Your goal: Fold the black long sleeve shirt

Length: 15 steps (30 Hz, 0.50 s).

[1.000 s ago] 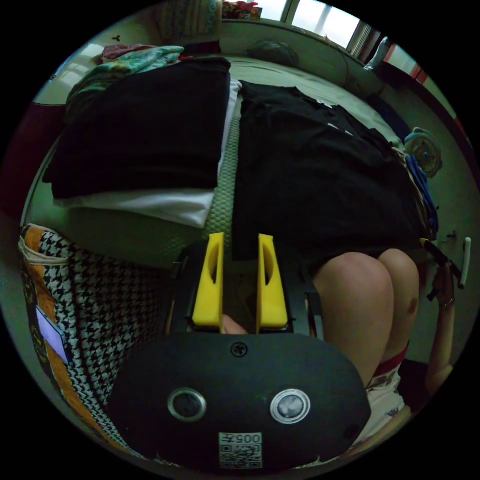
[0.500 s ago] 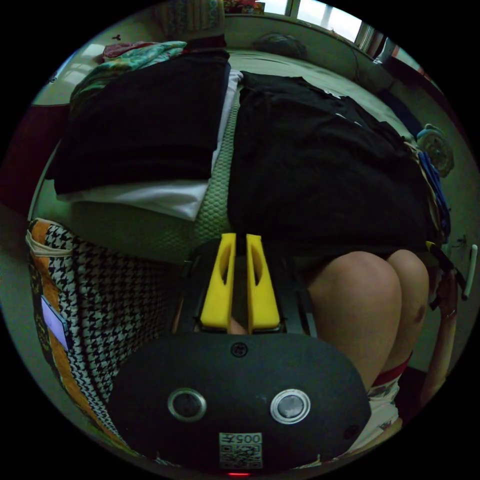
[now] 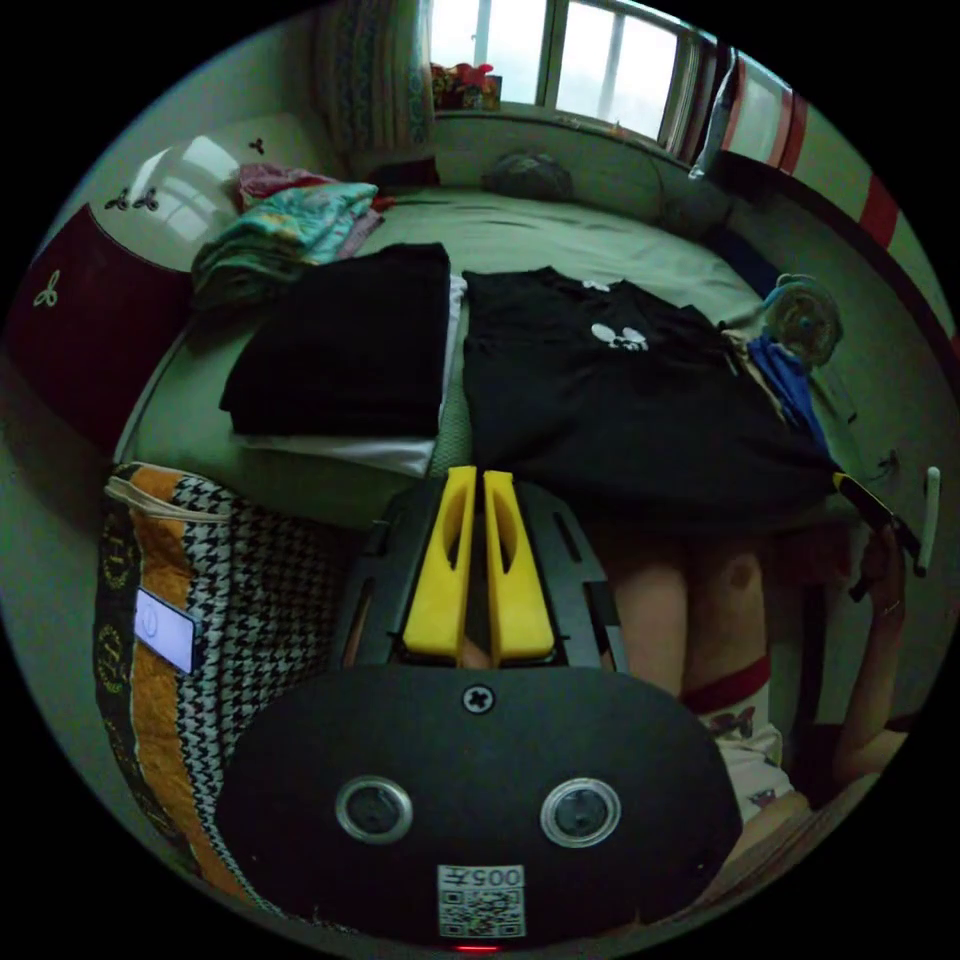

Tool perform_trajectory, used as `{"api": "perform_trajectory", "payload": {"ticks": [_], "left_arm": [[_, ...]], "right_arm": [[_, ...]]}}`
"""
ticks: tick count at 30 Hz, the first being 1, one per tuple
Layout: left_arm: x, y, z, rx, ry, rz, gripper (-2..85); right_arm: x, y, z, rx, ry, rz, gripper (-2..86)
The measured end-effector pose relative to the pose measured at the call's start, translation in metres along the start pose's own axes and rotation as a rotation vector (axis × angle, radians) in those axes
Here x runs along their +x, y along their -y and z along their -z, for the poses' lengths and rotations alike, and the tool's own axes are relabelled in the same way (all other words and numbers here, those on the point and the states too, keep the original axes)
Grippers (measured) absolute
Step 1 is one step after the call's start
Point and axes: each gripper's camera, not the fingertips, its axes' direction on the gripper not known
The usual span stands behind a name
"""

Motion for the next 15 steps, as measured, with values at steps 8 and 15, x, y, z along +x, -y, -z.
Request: {"api": "perform_trajectory", "payload": {"ticks": [8,15], "left_arm": [[0.0,-0.025,0.064,0.015,-0.062,0.021,0.8],[-0.001,-0.025,0.113,0.088,-0.052,0.012,0.4]], "right_arm": [[0.007,-0.038,0.065,-0.007,-0.017,-0.016,-0.9],[0.017,-0.053,0.109,0.016,0.02,-0.087,-0.9]]}}
